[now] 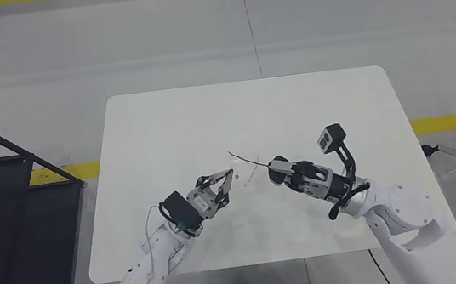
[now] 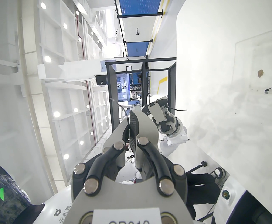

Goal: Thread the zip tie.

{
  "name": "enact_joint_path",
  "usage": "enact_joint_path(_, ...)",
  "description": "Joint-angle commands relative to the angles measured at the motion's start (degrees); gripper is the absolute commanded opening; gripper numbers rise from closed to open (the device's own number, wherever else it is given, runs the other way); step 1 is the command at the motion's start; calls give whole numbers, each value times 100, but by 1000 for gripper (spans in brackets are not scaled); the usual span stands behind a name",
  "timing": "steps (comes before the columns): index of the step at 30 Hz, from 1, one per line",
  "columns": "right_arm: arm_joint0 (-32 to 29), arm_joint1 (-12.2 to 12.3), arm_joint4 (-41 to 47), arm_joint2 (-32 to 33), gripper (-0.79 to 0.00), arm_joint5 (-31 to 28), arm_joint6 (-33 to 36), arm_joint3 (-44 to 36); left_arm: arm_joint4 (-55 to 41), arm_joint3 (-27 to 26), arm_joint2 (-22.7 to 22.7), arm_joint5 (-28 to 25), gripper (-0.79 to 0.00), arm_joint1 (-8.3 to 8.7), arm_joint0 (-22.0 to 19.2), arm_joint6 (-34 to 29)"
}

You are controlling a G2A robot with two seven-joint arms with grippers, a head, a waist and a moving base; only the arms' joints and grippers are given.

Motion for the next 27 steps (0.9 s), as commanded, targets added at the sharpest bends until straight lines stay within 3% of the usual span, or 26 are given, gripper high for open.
enact_joint_path(1, 1, 1, -21, 8, -785, 28, 31, 2, -36, -6, -18, 122, -785, -7, 6, 39)
enact_joint_path(10, 105, 64, -782, -1, -785, 731, 287, -172, 72, -99, -122, 1089, -785, -41, 122, 414)
enact_joint_path(16, 69, 76, -1071, -53, -785, 857, 217, -296, 482, -68, -56, 1666, -785, -65, 161, 556)
enact_joint_path(27, -58, 77, -942, 38, -785, 638, 211, -317, 487, -60, -46, 1693, -785, -69, 161, 561)
